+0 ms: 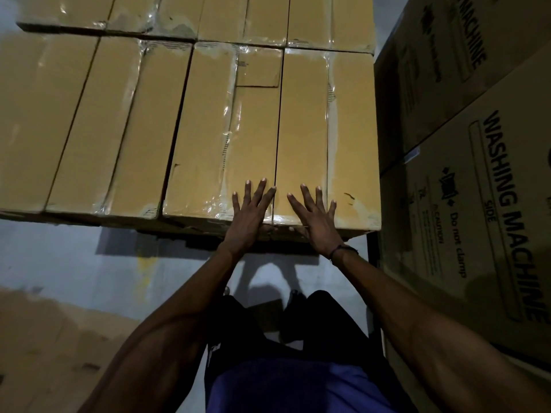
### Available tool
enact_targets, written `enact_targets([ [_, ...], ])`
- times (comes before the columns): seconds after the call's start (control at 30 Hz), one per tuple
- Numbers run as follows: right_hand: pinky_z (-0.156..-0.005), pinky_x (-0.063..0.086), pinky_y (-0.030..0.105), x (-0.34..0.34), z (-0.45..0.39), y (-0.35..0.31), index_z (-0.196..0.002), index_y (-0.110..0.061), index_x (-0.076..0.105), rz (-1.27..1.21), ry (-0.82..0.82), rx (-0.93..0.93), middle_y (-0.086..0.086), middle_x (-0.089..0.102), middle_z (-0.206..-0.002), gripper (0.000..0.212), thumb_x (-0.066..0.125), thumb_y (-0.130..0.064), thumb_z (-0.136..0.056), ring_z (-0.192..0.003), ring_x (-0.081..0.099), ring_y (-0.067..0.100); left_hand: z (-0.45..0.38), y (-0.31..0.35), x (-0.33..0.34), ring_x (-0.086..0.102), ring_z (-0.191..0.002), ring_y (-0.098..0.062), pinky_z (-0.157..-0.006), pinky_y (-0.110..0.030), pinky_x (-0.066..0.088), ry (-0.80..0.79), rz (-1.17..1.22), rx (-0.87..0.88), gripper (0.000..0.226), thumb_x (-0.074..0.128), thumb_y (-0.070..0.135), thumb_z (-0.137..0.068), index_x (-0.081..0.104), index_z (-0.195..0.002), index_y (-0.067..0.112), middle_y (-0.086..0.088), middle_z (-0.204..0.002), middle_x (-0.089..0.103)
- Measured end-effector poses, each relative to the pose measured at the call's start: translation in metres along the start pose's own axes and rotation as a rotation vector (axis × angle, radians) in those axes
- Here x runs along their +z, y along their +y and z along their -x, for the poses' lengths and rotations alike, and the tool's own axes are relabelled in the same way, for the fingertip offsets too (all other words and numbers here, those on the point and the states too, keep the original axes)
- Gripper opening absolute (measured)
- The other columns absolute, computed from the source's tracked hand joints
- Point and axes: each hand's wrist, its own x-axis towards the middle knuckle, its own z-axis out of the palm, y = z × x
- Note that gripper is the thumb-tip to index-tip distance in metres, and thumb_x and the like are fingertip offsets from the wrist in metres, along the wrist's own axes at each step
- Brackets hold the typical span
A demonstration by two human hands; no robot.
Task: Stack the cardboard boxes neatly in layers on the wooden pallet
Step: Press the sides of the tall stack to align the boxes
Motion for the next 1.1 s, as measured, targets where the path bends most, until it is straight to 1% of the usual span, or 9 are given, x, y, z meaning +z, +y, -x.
enact_targets([
  [0.13,-0.113,-0.017,0.064,0.003,-0.001,0.001,-0.162,-0.044,-0.002,0.018,-0.013,0.003,-0.007,-0.026,-0.167,0.091,0.064,-0.028,-0.100,-0.151,-0.029,0.031,0.000,-0.001,-0.001,-0.026,-0.153,-0.034,-0.118,-0.064,-0.011,-0.010,0.033,-0.006,0.114,0.078,0.037,-0.087,-0.006,-0.164,0.031,0.002,-0.169,-0.026],
  [0.27,-0.115,-0.006,0.071,-0.005,0.000,-0.004,-0.163,-0.041,0.000,0.044,-0.053,0.027,-0.005,-0.024,-0.168,0.093,0.066,-0.028,-0.099,-0.154,-0.023,0.034,0.000,-0.005,-0.014,-0.022,-0.154,-0.035,-0.121,-0.069,-0.002,-0.096,0.066,0.002,0.116,0.082,0.034,-0.083,0.000,-0.164,0.030,0.001,-0.170,-0.021],
  [0.37,-0.115,-0.001,0.075,-0.015,-0.001,-0.017,-0.163,-0.039,0.001,0.042,-0.087,0.047,-0.002,-0.021,-0.169,0.099,0.071,-0.040,-0.094,-0.155,-0.020,0.035,0.014,-0.018,-0.036,-0.015,-0.156,-0.035,-0.124,-0.064,0.002,-0.103,0.067,0.011,0.116,0.082,0.038,-0.083,0.000,-0.164,0.024,-0.005,-0.171,-0.015],
  [0.43,-0.116,0.001,0.074,-0.020,-0.003,-0.029,-0.163,-0.038,0.002,0.051,-0.091,0.044,-0.002,-0.019,-0.170,0.101,0.073,-0.045,-0.092,-0.155,-0.018,0.035,0.029,-0.032,-0.053,-0.013,-0.156,-0.034,-0.124,-0.057,-0.003,-0.073,0.057,-0.002,0.115,0.081,0.039,-0.084,0.002,-0.164,0.022,-0.007,-0.171,-0.013],
  [0.5,-0.118,0.001,0.072,-0.024,-0.006,-0.048,-0.164,-0.036,0.005,0.042,-0.092,0.021,0.000,-0.015,-0.171,0.101,0.073,-0.049,-0.090,-0.156,-0.016,0.035,0.049,-0.055,-0.071,-0.011,-0.157,-0.032,-0.122,-0.051,-0.005,-0.042,0.089,-0.031,0.112,0.081,0.039,-0.084,0.006,-0.164,0.020,-0.008,-0.172,-0.009],
  [0.63,-0.120,-0.002,0.066,-0.026,-0.018,-0.100,-0.164,-0.033,0.007,0.019,-0.072,-0.037,0.000,-0.015,-0.171,0.104,0.071,-0.058,-0.087,-0.156,-0.016,0.032,0.090,-0.112,-0.105,-0.002,-0.158,-0.034,-0.125,-0.058,0.007,0.009,0.069,-0.103,0.114,0.088,0.037,-0.077,0.016,-0.163,0.018,-0.010,-0.172,0.002],
  [0.73,-0.121,0.000,0.063,-0.019,-0.034,-0.142,-0.164,-0.031,0.009,-0.001,-0.060,-0.082,0.000,-0.012,-0.171,0.106,0.070,-0.064,-0.085,-0.157,-0.014,0.031,0.113,-0.160,-0.123,-0.001,-0.158,-0.035,-0.124,-0.059,0.009,0.017,0.049,-0.138,0.115,0.090,0.037,-0.074,0.019,-0.163,0.018,-0.010,-0.172,0.005],
  [0.97,-0.123,0.005,0.058,0.019,-0.090,-0.235,-0.164,-0.027,0.011,-0.062,-0.037,-0.160,0.002,-0.007,-0.172,0.110,0.077,-0.059,-0.081,-0.158,-0.007,0.031,0.119,-0.248,-0.137,-0.007,-0.157,-0.034,-0.122,-0.060,0.002,-0.019,-0.067,-0.104,0.121,0.086,0.050,-0.075,0.009,-0.165,0.026,-0.005,-0.173,-0.005],
  [1.1,-0.125,0.003,0.054,0.053,-0.116,-0.268,-0.165,-0.021,0.006,-0.064,-0.041,-0.167,0.005,-0.011,-0.172,0.115,0.074,-0.063,-0.082,-0.158,-0.009,0.029,0.111,-0.282,-0.131,-0.013,-0.156,-0.037,-0.118,-0.069,0.001,-0.075,-0.127,-0.080,0.124,0.082,0.058,-0.075,0.000,-0.165,0.030,-0.005,-0.172,-0.013],
])
